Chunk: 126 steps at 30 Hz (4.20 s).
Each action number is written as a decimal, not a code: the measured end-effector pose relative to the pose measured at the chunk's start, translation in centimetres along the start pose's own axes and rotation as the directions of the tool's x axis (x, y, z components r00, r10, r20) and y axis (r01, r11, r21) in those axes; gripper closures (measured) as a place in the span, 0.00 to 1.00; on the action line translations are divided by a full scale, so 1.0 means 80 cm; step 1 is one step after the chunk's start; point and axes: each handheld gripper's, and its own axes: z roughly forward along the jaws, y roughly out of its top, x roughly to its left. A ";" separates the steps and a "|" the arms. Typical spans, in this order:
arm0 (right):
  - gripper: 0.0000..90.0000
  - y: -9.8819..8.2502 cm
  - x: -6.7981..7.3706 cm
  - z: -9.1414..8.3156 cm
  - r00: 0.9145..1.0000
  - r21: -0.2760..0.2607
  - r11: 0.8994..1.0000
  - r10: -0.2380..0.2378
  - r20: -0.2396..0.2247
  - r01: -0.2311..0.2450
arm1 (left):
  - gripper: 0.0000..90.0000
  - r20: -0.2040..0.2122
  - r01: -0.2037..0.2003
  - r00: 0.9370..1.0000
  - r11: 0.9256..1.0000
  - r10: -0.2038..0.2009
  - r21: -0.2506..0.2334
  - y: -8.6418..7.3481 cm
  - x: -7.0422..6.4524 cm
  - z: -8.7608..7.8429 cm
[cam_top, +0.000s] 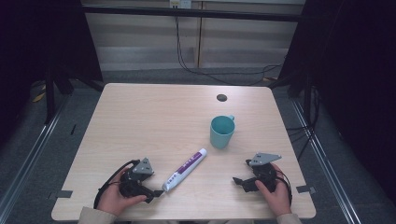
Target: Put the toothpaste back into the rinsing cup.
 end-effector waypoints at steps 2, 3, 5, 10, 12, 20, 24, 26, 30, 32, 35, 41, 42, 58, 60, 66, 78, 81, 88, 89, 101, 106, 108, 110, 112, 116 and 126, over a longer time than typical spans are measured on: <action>0.11 0.000 0.000 0.000 1.000 0.000 1.000 0.000 0.000 0.000 | 0.21 -0.004 -0.003 1.000 0.999 0.003 0.048 0.006 -0.004 -0.001; 0.11 0.000 0.000 0.000 1.000 0.000 1.000 0.001 0.000 -0.001 | 0.21 0.002 0.003 1.000 0.999 -0.003 0.055 0.008 -0.006 0.000; 0.11 0.000 0.000 0.000 1.000 -0.001 1.000 -0.001 0.000 0.001 | 0.21 0.006 0.008 1.000 0.997 -0.009 0.077 0.014 -0.011 0.001; 0.11 0.000 0.000 0.000 1.000 0.000 1.000 0.000 0.000 0.000 | 0.21 0.023 0.003 1.000 0.993 -0.006 0.115 0.032 -0.015 0.005; 0.11 0.000 0.000 0.000 1.000 0.000 1.000 0.000 0.000 0.000 | 0.21 0.025 0.000 1.000 0.991 -0.004 0.131 0.038 -0.016 0.008; 0.11 0.000 0.000 0.000 1.000 0.000 1.000 0.000 0.000 0.000 | 0.22 0.015 0.015 1.000 0.985 -0.018 0.171 0.060 -0.017 0.022; 0.11 0.000 0.000 0.000 1.000 0.000 1.000 0.000 0.000 0.000 | 0.25 0.009 0.025 1.000 0.983 -0.027 0.180 0.067 -0.013 0.025; 0.11 0.000 0.000 0.000 1.000 -0.001 1.000 -0.001 0.000 0.001 | 0.25 0.009 0.027 1.000 0.983 -0.029 0.183 0.069 -0.012 0.026; 0.11 0.000 0.000 0.000 1.000 0.000 1.000 0.000 0.000 0.000 | 0.28 0.002 0.044 0.999 0.981 -0.045 0.191 0.075 -0.011 0.033; 0.11 0.000 0.000 0.000 1.000 0.000 1.000 0.000 0.000 0.000 | 0.29 0.002 0.046 0.999 0.979 -0.047 0.199 0.078 -0.010 0.036; 0.11 0.000 0.000 0.000 1.000 0.000 1.000 0.000 0.000 0.000 | 0.30 -0.008 0.056 0.998 0.978 -0.056 0.202 0.083 -0.009 0.040; 0.11 0.000 0.000 0.000 1.000 0.000 1.000 0.000 0.000 0.000 | 0.37 -0.028 0.046 0.999 0.973 -0.041 0.224 0.094 -0.013 0.046; 0.11 0.000 0.000 0.000 1.000 0.000 1.000 0.000 0.000 0.000 | 0.40 -0.030 0.036 0.999 0.973 -0.030 0.230 0.095 -0.014 0.047; 0.11 0.000 0.000 0.000 1.000 0.000 1.000 0.000 0.000 0.000 | 0.82 -0.069 -0.036 0.996 0.972 0.053 0.234 0.100 -0.026 0.044; 0.11 0.000 0.000 0.000 1.000 -0.001 1.000 -0.001 -0.001 0.001 | 0.83 -0.073 -0.039 0.996 0.971 0.057 0.235 0.101 -0.027 0.043; 0.11 0.000 0.000 0.000 1.000 0.000 1.000 -0.001 -0.001 0.001 | 0.83 -0.076 -0.050 0.995 0.975 0.068 0.218 0.104 -0.026 0.034; 0.14 0.011 0.001 -0.004 0.996 -0.006 0.997 -0.079 -0.032 0.078 | 0.84 -0.054 -0.047 0.997 0.980 0.059 0.194 0.111 -0.026 0.018; 0.15 0.019 0.003 -0.006 0.992 -0.010 0.993 -0.115 -0.042 0.115 | 0.84 -0.046 -0.061 0.996 0.979 0.071 0.195 0.113 -0.027 0.018; 0.15 0.044 0.016 -0.007 0.972 -0.007 0.977 -0.215 -0.093 0.215 | 0.84 -0.034 -0.074 0.996 0.976 0.082 0.203 0.116 -0.032 0.018; 0.15 0.049 0.019 -0.008 0.967 -0.007 0.972 -0.233 -0.102 0.234 | 0.84 -0.033 -0.076 0.996 0.977 0.084 0.201 0.117 -0.033 0.018; 0.15 0.099 0.032 -0.010 0.917 0.052 0.926 -0.360 -0.172 0.373 | 0.84 -0.013 -0.120 0.992 0.970 0.125 0.209 0.127 -0.041 0.013; 0.15 0.115 0.038 -0.011 0.897 0.051 0.909 -0.397 -0.194 0.413 | 0.84 -0.009 -0.128 0.991 0.971 0.133 0.200 0.132 -0.044 0.014; 0.15 0.121 0.042 -0.010 0.886 0.044 0.900 -0.417 -0.204 0.434 | 0.84 -0.004 -0.127 0.991 0.972 0.130 0.197 0.134 -0.046 0.015; 0.15 0.127 0.046 -0.009 0.874 0.049 0.889 -0.436 -0.215 0.455 | 0.84 -0.005 -0.134 0.990 0.970 0.138 0.203 0.136 -0.048 0.017; 0.15 0.133 0.048 -0.008 0.864 0.053 0.879 -0.452 -0.224 0.474 | 0.84 -0.002 -0.138 0.990 0.970 0.141 0.199 0.137 -0.049 0.017; 0.15 0.146 0.054 -0.008 0.846 0.048 0.864 -0.477 -0.240 0.501 | 0.84 0.010 -0.148 0.989 0.971 0.148 0.187 0.140 -0.051 0.018; 0.18 0.173 0.065 -0.003 0.803 0.081 0.823 -0.521 -0.288 0.563 | 0.84 0.018 -0.159 0.987 0.971 0.159 0.176 0.147 -0.055 0.018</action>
